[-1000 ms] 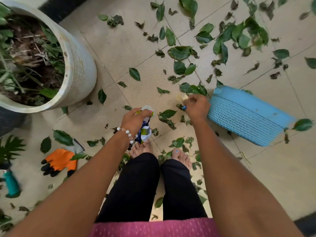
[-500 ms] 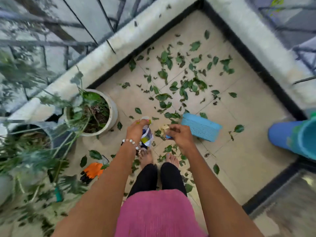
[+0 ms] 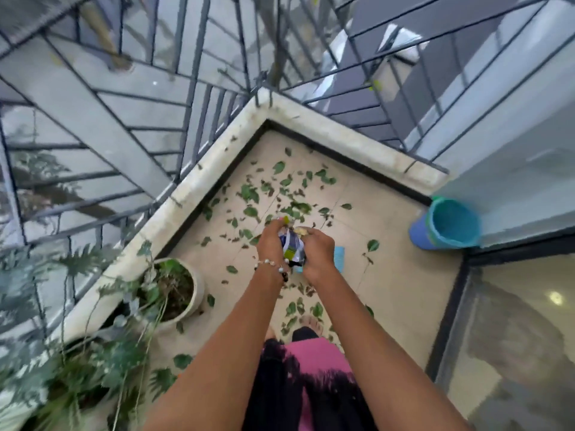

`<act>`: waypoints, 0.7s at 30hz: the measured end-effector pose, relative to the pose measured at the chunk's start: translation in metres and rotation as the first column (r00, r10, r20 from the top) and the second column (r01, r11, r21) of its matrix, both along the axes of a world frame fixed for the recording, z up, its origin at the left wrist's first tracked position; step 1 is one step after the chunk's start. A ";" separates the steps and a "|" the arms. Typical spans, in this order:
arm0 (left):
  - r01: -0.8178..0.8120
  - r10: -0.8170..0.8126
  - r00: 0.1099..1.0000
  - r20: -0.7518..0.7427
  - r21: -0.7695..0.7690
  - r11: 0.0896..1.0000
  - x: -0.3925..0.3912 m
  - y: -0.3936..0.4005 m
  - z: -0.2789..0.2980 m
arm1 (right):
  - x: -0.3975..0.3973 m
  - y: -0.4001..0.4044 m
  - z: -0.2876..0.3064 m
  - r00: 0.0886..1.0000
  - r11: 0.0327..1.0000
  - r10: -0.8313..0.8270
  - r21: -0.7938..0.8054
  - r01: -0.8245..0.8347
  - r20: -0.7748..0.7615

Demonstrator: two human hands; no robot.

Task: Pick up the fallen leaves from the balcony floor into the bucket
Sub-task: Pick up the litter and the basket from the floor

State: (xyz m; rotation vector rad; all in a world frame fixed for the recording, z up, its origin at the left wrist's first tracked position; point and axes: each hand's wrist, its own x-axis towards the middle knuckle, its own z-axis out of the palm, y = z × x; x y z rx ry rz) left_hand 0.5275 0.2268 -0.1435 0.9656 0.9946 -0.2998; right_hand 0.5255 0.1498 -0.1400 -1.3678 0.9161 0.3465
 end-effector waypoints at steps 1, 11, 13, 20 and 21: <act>0.027 -0.027 1.000 0.012 -0.013 1.000 0.002 -0.012 0.006 | 0.000 -0.010 0.007 0.994 0.986 -0.102 0.131 0.105 -0.030; 0.206 -0.223 0.955 0.195 0.105 0.973 0.020 -0.154 0.057 | -0.017 -0.137 0.066 0.805 0.728 -0.588 0.489 0.481 0.082; 0.248 -0.274 0.934 0.229 0.136 0.959 0.025 -0.192 0.068 | -0.019 -0.169 0.075 0.763 0.702 -0.629 0.528 0.477 0.149; 0.316 -0.325 0.900 0.289 0.077 0.946 0.017 -0.326 0.087 | -0.027 -0.283 0.082 0.754 0.832 -0.541 0.368 0.415 0.372; 0.339 -0.349 0.892 0.287 0.084 0.937 0.015 -0.344 0.088 | -0.029 -0.300 0.083 0.759 0.847 -0.525 0.324 0.421 0.385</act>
